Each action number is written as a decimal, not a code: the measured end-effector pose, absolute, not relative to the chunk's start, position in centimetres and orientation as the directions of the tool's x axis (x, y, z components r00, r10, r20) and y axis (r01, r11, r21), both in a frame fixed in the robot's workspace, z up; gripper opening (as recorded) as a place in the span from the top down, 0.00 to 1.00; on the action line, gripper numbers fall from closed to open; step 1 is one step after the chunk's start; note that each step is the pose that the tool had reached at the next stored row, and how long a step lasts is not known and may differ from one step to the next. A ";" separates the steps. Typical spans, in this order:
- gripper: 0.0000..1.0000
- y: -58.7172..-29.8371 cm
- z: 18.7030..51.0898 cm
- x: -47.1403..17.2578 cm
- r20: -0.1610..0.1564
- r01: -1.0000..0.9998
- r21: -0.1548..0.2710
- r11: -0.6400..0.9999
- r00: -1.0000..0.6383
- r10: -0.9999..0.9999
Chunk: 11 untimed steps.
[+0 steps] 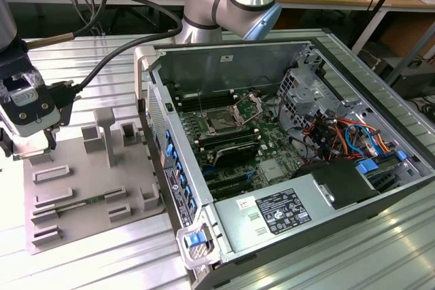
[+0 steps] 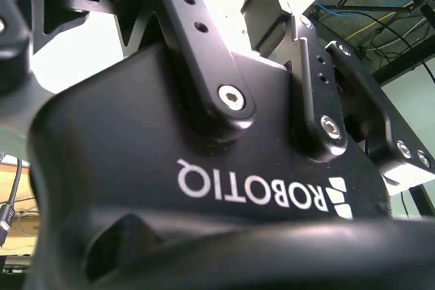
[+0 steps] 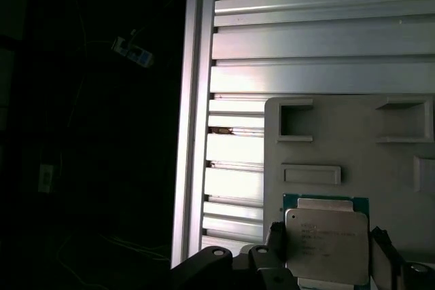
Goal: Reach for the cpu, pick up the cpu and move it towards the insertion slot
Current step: 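Pick up the cpu and move it towards the insertion slot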
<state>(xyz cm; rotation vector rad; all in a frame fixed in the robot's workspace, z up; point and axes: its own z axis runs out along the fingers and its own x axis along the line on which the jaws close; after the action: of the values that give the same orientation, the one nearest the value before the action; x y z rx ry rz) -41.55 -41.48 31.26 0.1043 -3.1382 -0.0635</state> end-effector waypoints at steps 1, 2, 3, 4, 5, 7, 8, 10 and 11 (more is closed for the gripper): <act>0.45 -41.5 31.3 -41.6 0.000 -0.066 0.040 0.997 -0.998 -0.066; 0.45 -41.5 31.3 -41.6 0.000 -0.066 0.041 0.997 -0.998 -0.066; 0.45 -41.5 31.3 -41.6 0.000 -0.066 0.040 0.997 -0.998 -0.066; 0.45 -41.5 31.4 -41.6 0.000 -0.066 0.040 0.997 -0.998 -0.066; 0.45 -41.5 31.4 -41.6 0.000 -0.066 0.041 0.997 -0.998 -0.066; 0.45 -41.5 31.4 -41.6 0.000 -0.066 0.041 0.997 -0.998 -0.066; 0.45 -41.5 31.4 -41.6 0.000 -0.066 0.041 0.997 -0.998 -0.066; 0.45 -41.5 31.4 -41.6 0.000 -0.066 0.041 0.997 -0.998 -0.066; 0.45 -41.5 31.4 -41.6 0.000 -0.066 0.041 0.997 -0.998 -0.066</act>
<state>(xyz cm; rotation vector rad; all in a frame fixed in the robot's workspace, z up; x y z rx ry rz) -41.55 -41.48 31.43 0.1044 -3.1382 -0.0638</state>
